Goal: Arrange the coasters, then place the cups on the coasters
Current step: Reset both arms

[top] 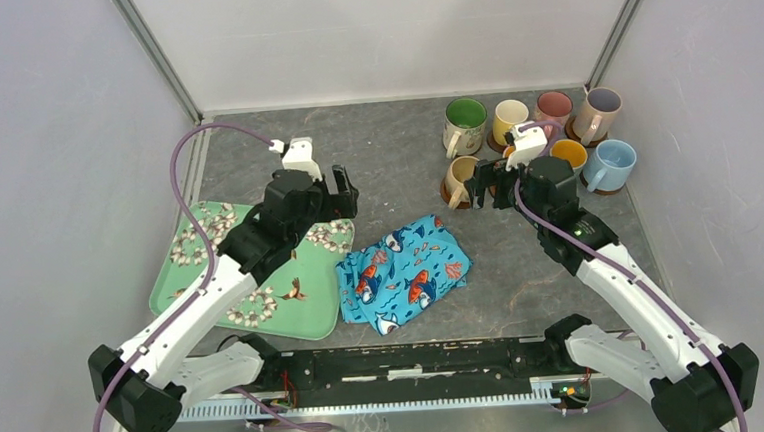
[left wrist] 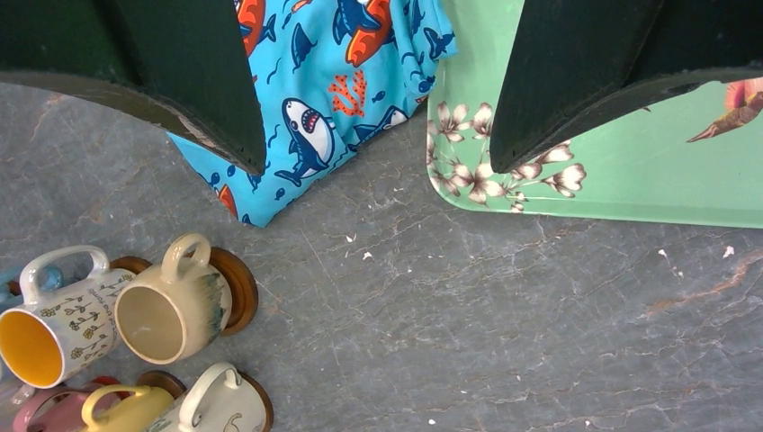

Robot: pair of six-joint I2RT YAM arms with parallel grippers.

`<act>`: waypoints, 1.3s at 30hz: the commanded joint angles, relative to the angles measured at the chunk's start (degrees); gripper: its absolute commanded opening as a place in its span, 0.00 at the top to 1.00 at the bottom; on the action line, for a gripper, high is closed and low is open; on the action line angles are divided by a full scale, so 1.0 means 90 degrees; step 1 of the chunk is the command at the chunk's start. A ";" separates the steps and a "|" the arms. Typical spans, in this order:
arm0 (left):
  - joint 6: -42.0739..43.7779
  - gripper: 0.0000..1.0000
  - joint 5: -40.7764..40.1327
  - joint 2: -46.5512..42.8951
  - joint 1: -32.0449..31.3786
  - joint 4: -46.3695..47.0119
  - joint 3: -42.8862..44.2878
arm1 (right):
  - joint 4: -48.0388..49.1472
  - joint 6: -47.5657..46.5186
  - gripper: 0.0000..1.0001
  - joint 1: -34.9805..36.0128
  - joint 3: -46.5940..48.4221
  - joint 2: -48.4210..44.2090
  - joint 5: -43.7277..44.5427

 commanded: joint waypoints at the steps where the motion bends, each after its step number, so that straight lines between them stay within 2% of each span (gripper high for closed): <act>1: 0.0352 0.00 0.0129 0.0123 -0.0008 0.0164 0.0268 | 0.0059 -0.0122 0.02 0.0021 0.0301 -0.0013 -0.0064; 19: 0.0263 0.00 -0.0314 0.0161 -0.0008 0.0245 0.0356 | -0.0197 -0.0220 0.02 0.0021 0.0762 0.0222 -0.0029; 39: 0.0378 0.00 -0.0500 -0.0039 -0.0008 0.0184 0.0351 | -0.0077 -0.0201 0.02 0.0026 0.0764 0.0232 -0.0003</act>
